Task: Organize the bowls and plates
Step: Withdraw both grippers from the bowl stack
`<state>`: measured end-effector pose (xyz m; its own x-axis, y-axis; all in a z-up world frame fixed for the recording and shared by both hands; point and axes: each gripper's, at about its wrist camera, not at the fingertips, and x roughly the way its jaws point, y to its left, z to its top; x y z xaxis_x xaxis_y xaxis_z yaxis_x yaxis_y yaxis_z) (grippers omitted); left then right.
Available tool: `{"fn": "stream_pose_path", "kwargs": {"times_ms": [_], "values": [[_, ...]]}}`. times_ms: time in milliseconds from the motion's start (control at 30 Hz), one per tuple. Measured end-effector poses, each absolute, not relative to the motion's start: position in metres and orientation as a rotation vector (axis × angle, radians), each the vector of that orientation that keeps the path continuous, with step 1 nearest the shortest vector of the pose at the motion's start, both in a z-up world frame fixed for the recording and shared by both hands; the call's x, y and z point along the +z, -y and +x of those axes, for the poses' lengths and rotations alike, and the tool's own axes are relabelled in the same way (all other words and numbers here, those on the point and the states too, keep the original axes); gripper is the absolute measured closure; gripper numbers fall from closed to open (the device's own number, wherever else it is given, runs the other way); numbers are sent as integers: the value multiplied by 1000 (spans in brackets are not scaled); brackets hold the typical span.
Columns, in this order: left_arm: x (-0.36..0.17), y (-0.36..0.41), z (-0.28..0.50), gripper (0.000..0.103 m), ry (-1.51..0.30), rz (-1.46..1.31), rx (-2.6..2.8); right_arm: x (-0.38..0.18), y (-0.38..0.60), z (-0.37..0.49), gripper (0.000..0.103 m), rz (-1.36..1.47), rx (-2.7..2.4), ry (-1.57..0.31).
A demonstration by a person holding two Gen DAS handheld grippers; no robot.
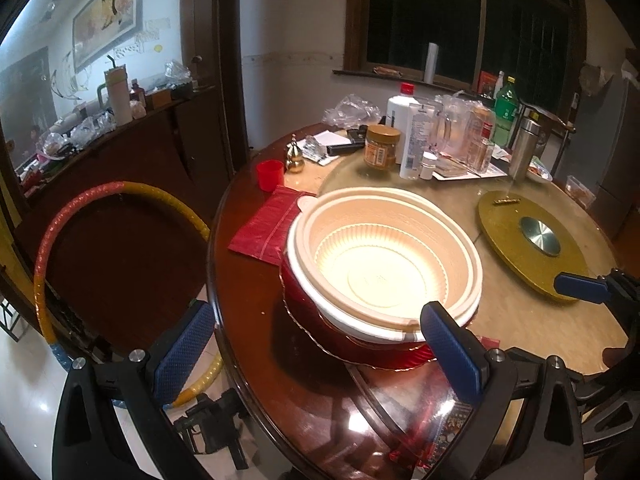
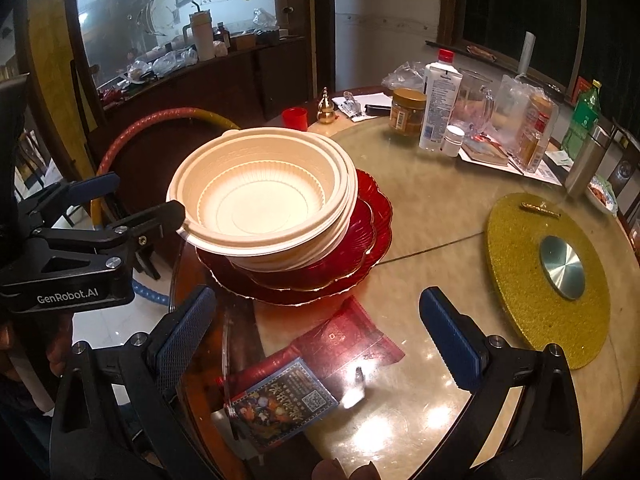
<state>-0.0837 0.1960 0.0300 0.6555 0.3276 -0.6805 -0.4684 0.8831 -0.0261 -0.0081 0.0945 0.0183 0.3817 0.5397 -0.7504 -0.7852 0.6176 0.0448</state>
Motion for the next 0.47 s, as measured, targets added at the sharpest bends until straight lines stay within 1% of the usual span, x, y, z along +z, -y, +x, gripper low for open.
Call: {"fn": "stream_pose_path", "kwargs": {"times_ms": [467], "values": [[30,-194,-82,0,-716,-202,434,17,-95,-10,0,-353,870,-801]]}}
